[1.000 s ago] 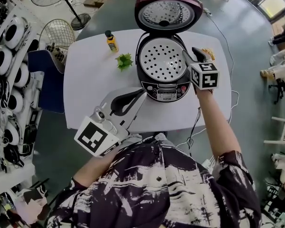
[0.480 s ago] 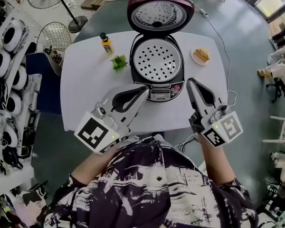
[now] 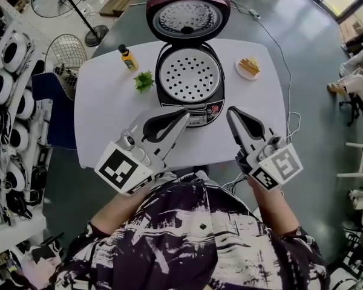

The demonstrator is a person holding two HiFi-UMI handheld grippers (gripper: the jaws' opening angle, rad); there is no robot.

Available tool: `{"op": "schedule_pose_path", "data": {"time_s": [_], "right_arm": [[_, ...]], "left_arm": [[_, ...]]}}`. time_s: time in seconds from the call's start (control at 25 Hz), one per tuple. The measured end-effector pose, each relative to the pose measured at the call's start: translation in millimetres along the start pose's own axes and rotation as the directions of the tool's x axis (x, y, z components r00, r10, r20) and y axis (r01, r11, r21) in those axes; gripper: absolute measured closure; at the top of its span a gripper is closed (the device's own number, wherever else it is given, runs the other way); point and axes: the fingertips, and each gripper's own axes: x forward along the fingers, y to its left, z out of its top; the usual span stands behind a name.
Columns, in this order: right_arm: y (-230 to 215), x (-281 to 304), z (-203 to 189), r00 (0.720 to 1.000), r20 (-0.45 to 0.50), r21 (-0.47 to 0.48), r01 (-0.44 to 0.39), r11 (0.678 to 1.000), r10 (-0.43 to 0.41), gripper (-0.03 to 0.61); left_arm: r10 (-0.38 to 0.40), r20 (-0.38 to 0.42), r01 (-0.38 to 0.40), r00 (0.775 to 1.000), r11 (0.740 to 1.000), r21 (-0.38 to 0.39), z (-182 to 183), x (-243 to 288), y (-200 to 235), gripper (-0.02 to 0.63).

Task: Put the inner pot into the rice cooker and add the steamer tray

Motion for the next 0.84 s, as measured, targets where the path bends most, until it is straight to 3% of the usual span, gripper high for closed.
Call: {"op": "schedule_pose_path", "data": {"time_s": [0.84], "right_arm": [[-21.6,-31.0,9.6,0.998,0.025,-0.043,-0.060,0.997,0.061,0.583]], "left_arm": [[0.050,0.000,-0.050,0.999,0.999,0.006,-7.7,32.7,-43.3,0.609]]}}
